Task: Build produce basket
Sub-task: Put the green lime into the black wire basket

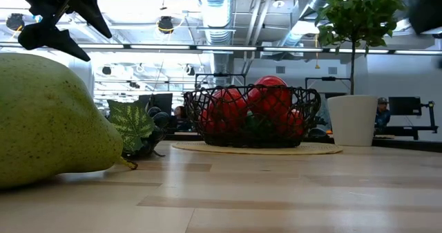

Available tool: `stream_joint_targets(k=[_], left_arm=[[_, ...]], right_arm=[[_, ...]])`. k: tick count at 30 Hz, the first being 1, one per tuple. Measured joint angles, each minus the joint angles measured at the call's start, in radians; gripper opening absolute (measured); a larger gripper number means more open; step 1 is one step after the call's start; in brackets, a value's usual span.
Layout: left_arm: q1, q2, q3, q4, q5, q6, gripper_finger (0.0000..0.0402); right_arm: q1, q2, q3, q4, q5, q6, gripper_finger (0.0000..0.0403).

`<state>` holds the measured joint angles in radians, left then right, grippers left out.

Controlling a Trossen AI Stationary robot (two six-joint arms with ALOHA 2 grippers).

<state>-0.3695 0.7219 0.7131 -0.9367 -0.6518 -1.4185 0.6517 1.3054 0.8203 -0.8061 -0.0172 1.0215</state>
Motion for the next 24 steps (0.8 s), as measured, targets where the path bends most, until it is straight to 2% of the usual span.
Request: stream_joint_targets(k=[5,10,17,21,24], left_arm=[[0.000,0.000,0.000,0.000,-0.001,0.000,0.0324],[0.000,0.000,0.000,0.000,-0.001,0.000,0.0324],[0.000,0.000,0.000,0.003,-0.006,0.000,0.0324],[0.000,-0.001,0.000,0.005,-0.014,0.000,0.0324],[0.000,0.000,0.000,0.004,-0.018,0.000,0.0324]], right_arm=[[-0.225,-0.053,0.125,-0.053,0.125,-0.253,0.0294],[-0.505,-0.076,0.280,-0.036,0.239,-0.520,0.0295],[-0.850,0.005,0.444,0.058,0.231,-0.880,0.0296],[-0.959,0.127,0.518,0.104,0.156,-0.999,0.0296],[-0.990,0.240,0.570,0.129,0.108,-1.050,0.0296]])
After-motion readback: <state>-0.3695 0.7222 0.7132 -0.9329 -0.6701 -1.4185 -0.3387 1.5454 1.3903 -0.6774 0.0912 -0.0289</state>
